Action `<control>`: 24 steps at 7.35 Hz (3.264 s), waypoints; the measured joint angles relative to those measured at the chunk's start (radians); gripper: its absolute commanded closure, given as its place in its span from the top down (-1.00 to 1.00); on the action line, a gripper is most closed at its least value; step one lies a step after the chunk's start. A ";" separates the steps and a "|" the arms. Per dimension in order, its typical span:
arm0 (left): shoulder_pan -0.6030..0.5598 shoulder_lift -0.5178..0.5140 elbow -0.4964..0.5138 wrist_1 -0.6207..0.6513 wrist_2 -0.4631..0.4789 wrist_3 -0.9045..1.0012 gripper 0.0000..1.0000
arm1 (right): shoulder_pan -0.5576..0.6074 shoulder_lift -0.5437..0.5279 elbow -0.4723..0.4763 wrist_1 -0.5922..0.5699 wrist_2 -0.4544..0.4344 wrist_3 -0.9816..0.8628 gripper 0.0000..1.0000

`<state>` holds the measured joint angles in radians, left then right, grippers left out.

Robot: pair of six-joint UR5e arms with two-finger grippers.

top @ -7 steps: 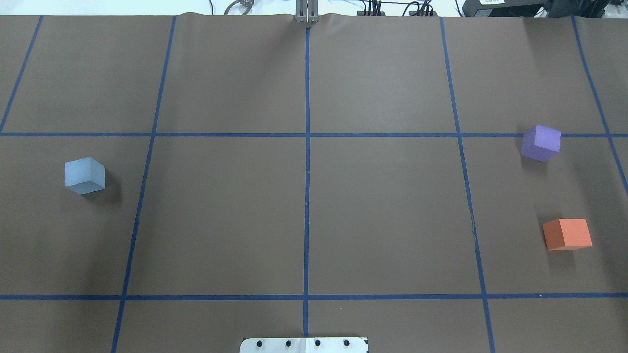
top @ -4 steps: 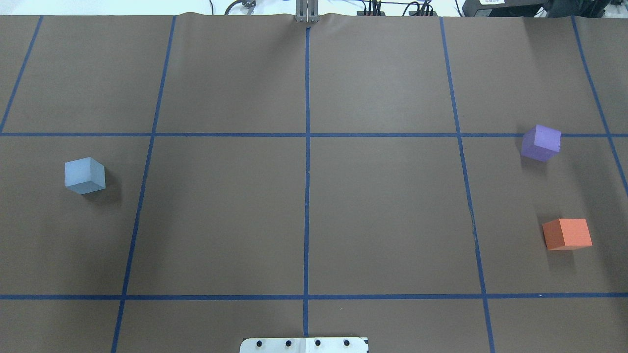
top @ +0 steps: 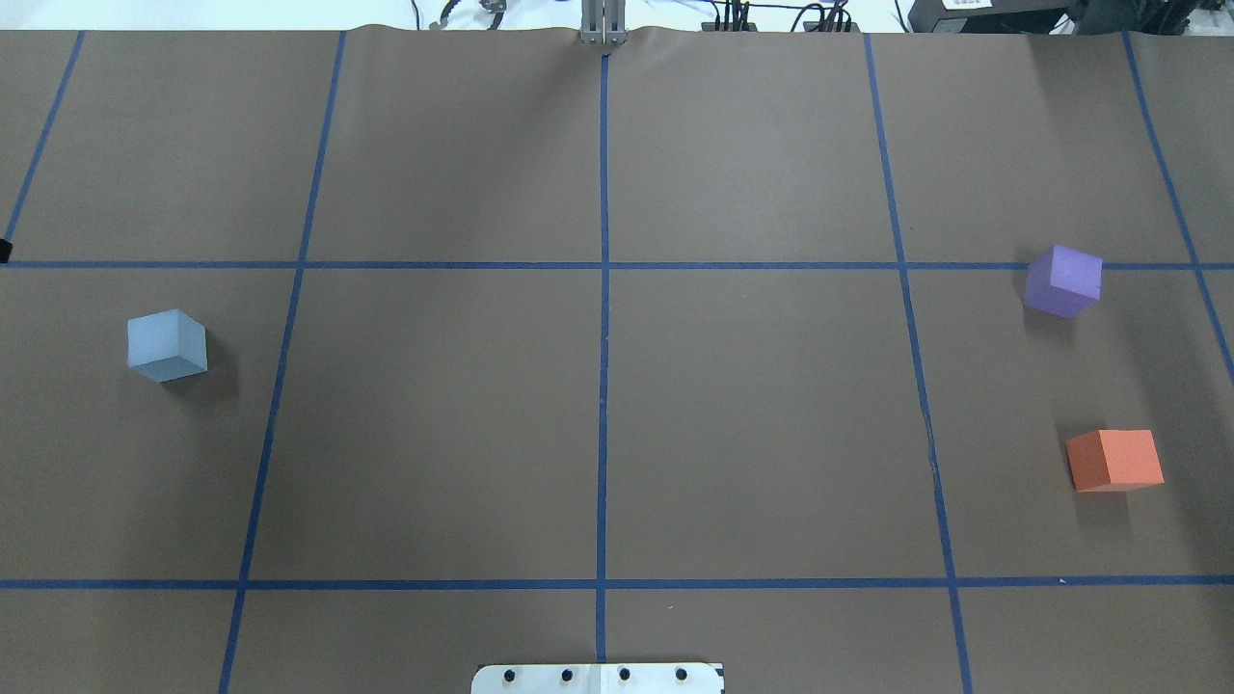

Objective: Place blue block between orange and purple blocks
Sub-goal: 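Reach the left gripper down to the light blue cube and grasp it, then set the blue cube at table center with left gripper while right arm approaches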

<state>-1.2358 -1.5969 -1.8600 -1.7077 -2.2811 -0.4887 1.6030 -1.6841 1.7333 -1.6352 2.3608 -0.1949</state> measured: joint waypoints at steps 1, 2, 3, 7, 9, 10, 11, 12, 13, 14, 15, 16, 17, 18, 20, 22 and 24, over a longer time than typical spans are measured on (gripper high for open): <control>0.082 -0.007 0.003 -0.064 0.049 -0.195 1.00 | 0.000 0.001 0.001 0.000 0.000 0.000 1.00; 0.166 -0.007 0.011 -0.133 0.116 -0.360 1.00 | 0.000 0.003 0.001 0.000 0.000 0.000 1.00; 0.236 -0.008 0.020 -0.172 0.180 -0.466 1.00 | 0.000 0.004 0.002 0.001 0.000 0.000 1.00; 0.362 -0.029 0.107 -0.203 0.265 -0.571 1.00 | 0.000 0.003 0.002 0.001 0.000 0.000 1.00; 0.390 -0.064 0.183 -0.236 0.267 -0.573 -0.02 | 0.000 0.003 0.002 0.002 -0.001 0.000 1.00; 0.396 -0.068 0.218 -0.281 0.267 -0.572 -0.89 | 0.000 0.003 0.002 0.002 0.000 0.000 1.00; 0.395 -0.062 0.226 -0.315 0.263 -0.570 -1.00 | 0.000 0.003 0.004 0.001 0.000 0.000 1.00; 0.391 -0.049 0.199 -0.319 0.249 -0.567 -1.00 | 0.000 0.003 0.008 0.001 0.000 0.000 1.00; 0.385 -0.039 0.146 -0.289 0.225 -0.565 -1.00 | 0.000 0.003 0.012 0.001 0.000 0.000 1.00; 0.381 -0.046 0.096 -0.232 0.209 -0.565 -1.00 | 0.000 0.002 0.014 0.001 -0.001 0.000 1.00; 0.382 -0.091 0.054 -0.144 0.203 -0.567 -1.00 | 0.000 -0.001 0.021 0.000 -0.001 0.000 1.00; 0.389 -0.169 0.034 -0.054 0.204 -0.572 -1.00 | 0.000 -0.012 0.043 -0.003 -0.001 0.000 1.00; 0.416 -0.270 0.029 0.031 0.209 -0.576 -1.00 | 0.001 -0.027 0.081 -0.006 0.001 0.000 1.00; 0.461 -0.383 0.041 0.102 0.220 -0.579 -1.00 | 0.000 -0.036 0.113 -0.007 -0.001 0.000 1.00; 0.552 -0.637 0.171 0.172 0.266 -0.644 -1.00 | -0.001 -0.044 0.124 -0.004 0.001 0.008 1.00; 0.621 -0.861 0.376 0.172 0.305 -0.718 -1.00 | -0.002 -0.025 0.158 -0.003 0.011 0.077 1.00; 0.673 -0.932 0.508 0.104 0.371 -0.733 -1.00 | -0.018 0.048 0.188 -0.014 0.047 0.195 1.00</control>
<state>-0.5631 -2.5287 -1.3520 -1.6033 -1.9100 -1.2214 1.5845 -1.6366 1.9209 -1.6494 2.4080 0.0002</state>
